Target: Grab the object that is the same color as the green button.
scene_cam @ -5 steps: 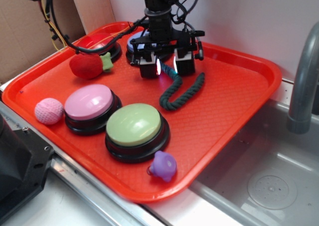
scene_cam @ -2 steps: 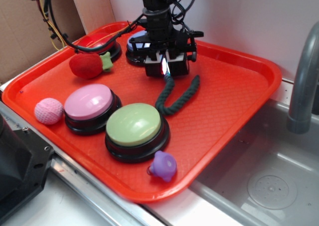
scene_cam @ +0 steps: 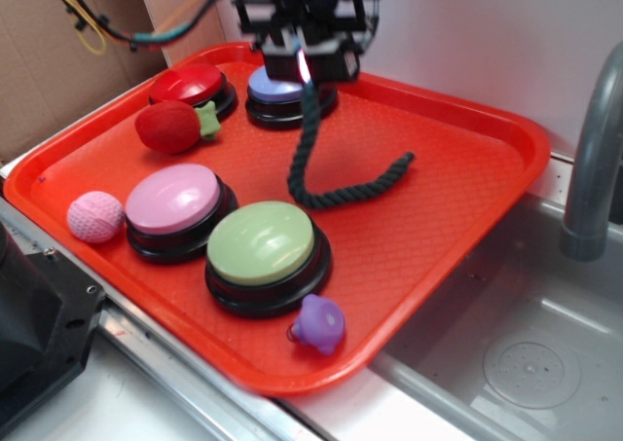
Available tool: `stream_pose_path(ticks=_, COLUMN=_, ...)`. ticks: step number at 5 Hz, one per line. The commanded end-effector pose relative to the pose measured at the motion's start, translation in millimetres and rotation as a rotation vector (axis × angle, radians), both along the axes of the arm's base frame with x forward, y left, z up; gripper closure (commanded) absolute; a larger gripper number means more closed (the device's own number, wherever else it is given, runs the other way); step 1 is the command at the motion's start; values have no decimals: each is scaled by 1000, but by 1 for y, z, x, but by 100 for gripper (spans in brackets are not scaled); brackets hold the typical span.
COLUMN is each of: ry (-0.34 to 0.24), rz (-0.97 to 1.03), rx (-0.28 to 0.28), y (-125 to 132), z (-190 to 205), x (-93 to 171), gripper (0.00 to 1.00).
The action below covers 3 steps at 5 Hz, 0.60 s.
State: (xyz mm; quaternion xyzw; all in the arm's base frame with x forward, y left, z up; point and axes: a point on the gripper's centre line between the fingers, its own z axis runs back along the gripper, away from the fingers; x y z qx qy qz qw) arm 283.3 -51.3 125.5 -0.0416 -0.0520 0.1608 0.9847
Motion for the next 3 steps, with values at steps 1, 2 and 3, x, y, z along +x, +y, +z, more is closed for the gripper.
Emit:
stream_pose_path(ticks=1, ry=-94, rz=-14, rx=11, y=-2, z=89, x=-28, gripper=100)
stream_pose_path(ticks=2, ry=-109, rz=16, rx=6, y=4, z=115, x=-38, gripper=100)
stream_pose_path(ticks=3, ry=-102, rz=5, rx=-12, y=14, z=133, x=-48, gripper=100)
